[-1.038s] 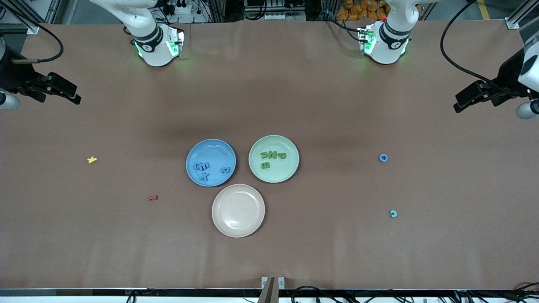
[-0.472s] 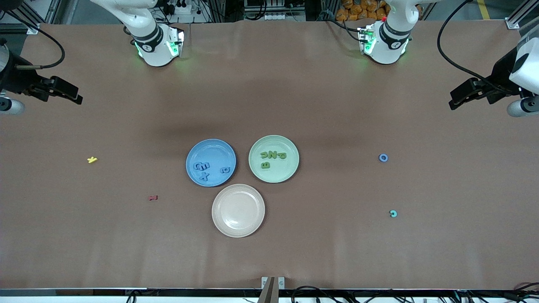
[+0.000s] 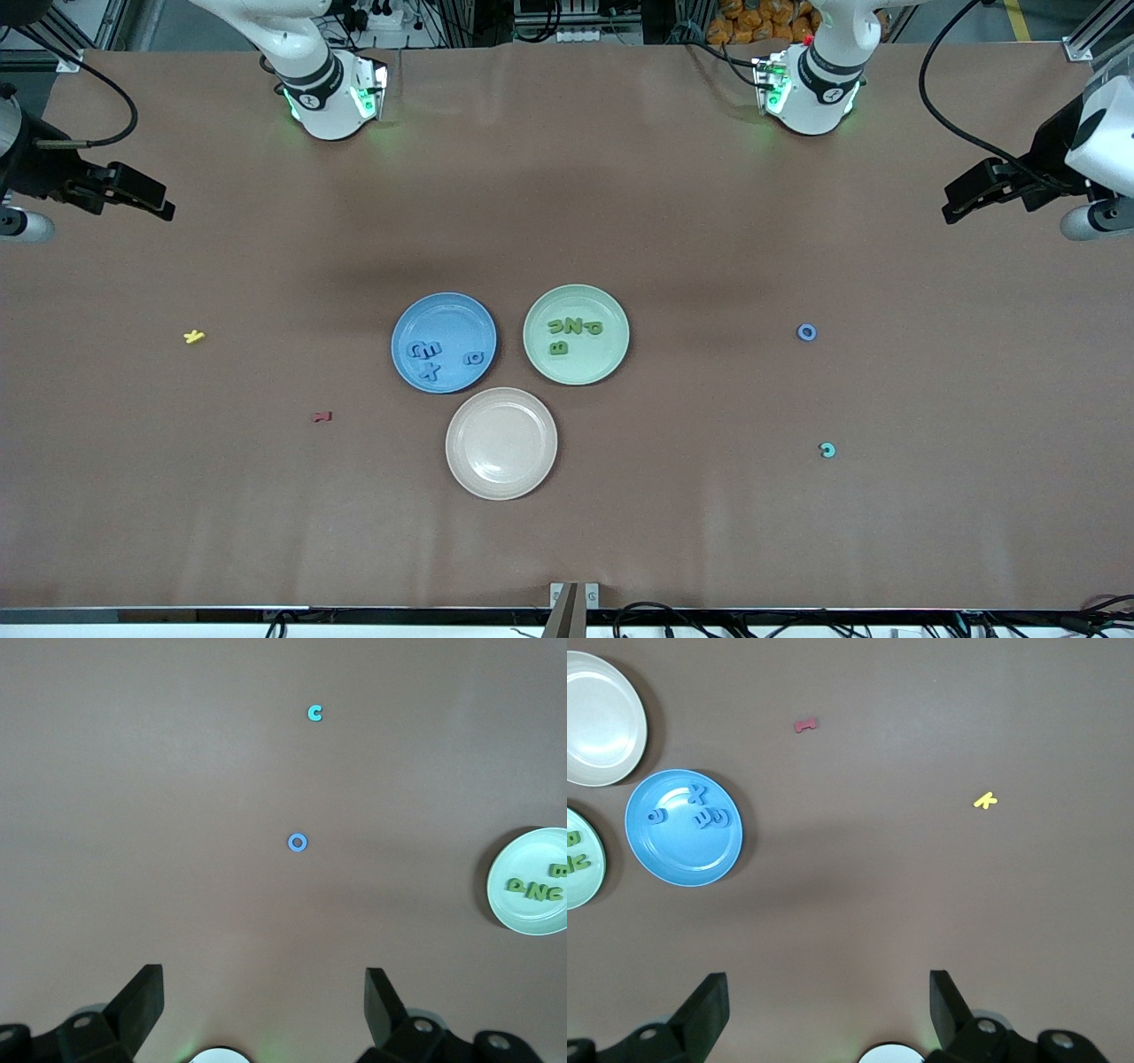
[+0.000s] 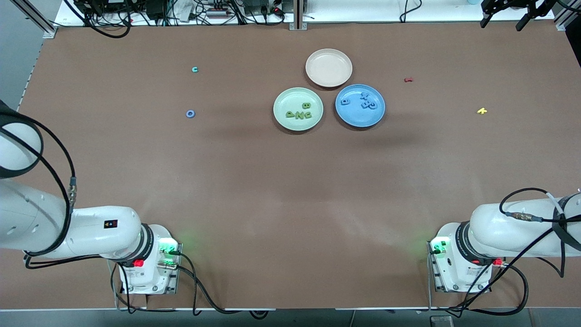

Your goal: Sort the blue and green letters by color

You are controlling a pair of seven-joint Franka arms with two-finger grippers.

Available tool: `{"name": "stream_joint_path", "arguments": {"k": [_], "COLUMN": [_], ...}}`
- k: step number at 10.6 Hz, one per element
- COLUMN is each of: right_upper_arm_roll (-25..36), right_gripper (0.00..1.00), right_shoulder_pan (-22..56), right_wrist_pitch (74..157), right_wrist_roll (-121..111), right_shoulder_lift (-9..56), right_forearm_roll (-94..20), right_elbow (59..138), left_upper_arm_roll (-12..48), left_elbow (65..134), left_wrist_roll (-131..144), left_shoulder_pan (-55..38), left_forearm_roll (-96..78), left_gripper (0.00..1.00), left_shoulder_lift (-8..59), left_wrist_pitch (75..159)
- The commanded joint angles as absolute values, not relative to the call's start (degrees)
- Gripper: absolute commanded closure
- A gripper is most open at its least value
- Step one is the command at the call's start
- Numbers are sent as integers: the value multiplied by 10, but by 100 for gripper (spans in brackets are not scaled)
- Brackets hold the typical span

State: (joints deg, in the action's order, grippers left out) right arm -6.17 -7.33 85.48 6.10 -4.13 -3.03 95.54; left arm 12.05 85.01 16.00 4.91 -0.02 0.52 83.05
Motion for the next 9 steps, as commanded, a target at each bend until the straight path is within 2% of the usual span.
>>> {"name": "stream_joint_path", "arguments": {"k": [1,3,6,9], "right_upper_arm_roll": [-68,-68,-68,-68], "right_gripper": [0,0,0,0], "right_shoulder_pan": [-83,-83,-83,-83], "right_wrist_pitch": [862,862,863,863], "right_wrist_roll": [55,55,55,55], "right_shoulder_lift": [-47,-47,-47,-47], "right_forearm_roll": [-38,-37,-38,-38], "right_elbow": [959,959,959,959], "left_upper_arm_roll": [123,121,124,124], "left_elbow": [911,922,892,893], "left_wrist_roll": [149,149,149,147], "left_shoulder_pan": [58,57,52,54], "left_forearm_roll": [11,11,34,29], "left_gripper": [0,0,0,0], "left_shoulder_lift": [-48,-58,-50,-50], "left_wrist_pitch": [855,865,867,867]}}
